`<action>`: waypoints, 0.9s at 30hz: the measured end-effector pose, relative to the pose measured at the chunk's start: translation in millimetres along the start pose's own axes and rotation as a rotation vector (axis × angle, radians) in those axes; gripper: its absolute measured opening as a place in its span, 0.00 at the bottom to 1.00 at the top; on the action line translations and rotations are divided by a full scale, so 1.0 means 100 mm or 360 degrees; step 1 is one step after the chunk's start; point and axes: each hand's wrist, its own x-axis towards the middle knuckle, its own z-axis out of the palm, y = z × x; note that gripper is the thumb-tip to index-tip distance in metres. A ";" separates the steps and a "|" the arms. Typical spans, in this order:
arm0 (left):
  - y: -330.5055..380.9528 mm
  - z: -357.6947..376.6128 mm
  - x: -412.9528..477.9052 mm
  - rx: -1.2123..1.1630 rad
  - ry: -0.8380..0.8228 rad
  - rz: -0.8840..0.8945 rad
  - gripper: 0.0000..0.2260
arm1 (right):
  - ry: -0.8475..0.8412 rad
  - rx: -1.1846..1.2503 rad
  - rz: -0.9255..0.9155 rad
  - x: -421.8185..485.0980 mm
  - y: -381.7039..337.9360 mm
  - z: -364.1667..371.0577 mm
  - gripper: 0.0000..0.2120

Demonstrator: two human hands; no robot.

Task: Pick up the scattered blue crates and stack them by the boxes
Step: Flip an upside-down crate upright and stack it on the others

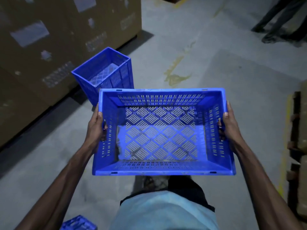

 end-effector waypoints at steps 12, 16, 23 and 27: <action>0.44 0.71 2.20 -0.0045 0.0344 -0.0065 0.17 | -0.0379 -0.0055 -0.0128 3.36 -0.64 1.11 0.20; 0.77 0.91 2.84 0.0054 0.0566 -0.0058 0.16 | -0.0502 -0.0116 -0.0171 4.42 -0.97 1.52 0.21; 1.11 1.03 3.75 -0.0035 0.0808 -0.0216 0.13 | -0.0807 -0.0194 -0.0232 5.96 -1.57 2.47 0.22; 1.09 0.90 4.27 -0.0102 0.0949 -0.0304 0.13 | -0.0944 -0.0219 -0.0286 6.56 -1.80 3.17 0.21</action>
